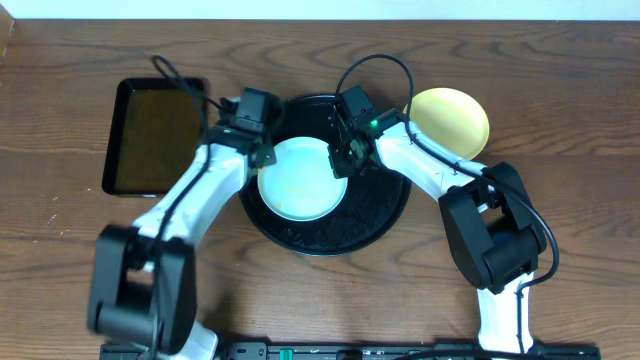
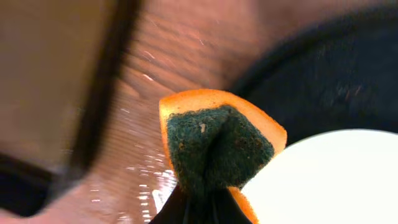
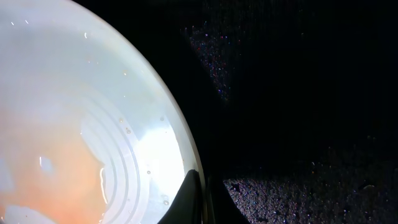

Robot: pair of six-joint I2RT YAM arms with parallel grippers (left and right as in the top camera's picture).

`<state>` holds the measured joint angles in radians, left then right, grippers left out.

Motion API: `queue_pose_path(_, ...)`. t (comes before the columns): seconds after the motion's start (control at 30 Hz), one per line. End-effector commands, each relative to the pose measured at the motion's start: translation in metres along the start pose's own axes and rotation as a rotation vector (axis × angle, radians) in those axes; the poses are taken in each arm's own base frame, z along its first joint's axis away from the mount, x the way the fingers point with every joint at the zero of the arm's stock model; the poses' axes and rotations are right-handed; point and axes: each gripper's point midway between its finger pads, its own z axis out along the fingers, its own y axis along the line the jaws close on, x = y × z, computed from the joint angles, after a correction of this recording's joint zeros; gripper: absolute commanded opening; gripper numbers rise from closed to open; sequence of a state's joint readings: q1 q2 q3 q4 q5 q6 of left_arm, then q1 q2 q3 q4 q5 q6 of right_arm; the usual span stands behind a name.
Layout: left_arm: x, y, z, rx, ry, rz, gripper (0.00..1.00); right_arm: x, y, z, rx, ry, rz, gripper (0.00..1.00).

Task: Clean dirty plates on tray and stack at the side
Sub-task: 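Keep rubbing the sponge around the green plate's rim and center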

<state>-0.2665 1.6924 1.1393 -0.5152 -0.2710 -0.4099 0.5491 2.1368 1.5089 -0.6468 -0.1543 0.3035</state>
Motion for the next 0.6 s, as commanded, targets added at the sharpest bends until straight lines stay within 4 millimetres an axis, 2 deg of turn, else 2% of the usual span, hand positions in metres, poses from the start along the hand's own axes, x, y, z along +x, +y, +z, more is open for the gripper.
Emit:
queue_pose_path(0.0, -0.008, 0.009, -0.016, -0.013, -0.045, 0.003, 0.07, 0.005, -0.011, 0.009, 0.052, 0.017, -0.005, 0.01)
queue_pose_path(0.1, 0.004, -0.016, -0.017, 0.132, 0.023, 0.004, 0.07, 0.005, -0.011, 0.009, 0.052, 0.017, -0.005, 0.01)
queue_pose_path(0.17, 0.020, -0.043, -0.019, 0.282, 0.110, 0.006, 0.07, 0.005, -0.011, 0.009, 0.052, 0.017, -0.005, 0.01)
queue_pose_path(0.27, 0.042, -0.066, -0.018, 0.409, 0.226, -0.037, 0.07, 0.005, -0.011, 0.009, 0.053, 0.018, -0.005, 0.01)
queue_pose_path(0.4, 0.065, -0.080, -0.007, 0.431, 0.332, -0.079, 0.07, 0.005, -0.011, 0.009, 0.052, 0.018, -0.005, 0.01)
queue_pose_path(0.57, 0.096, -0.097, 0.006, 0.451, 0.444, -0.046, 0.08, 0.005, -0.011, 0.009, 0.053, 0.018, -0.005, 0.01)
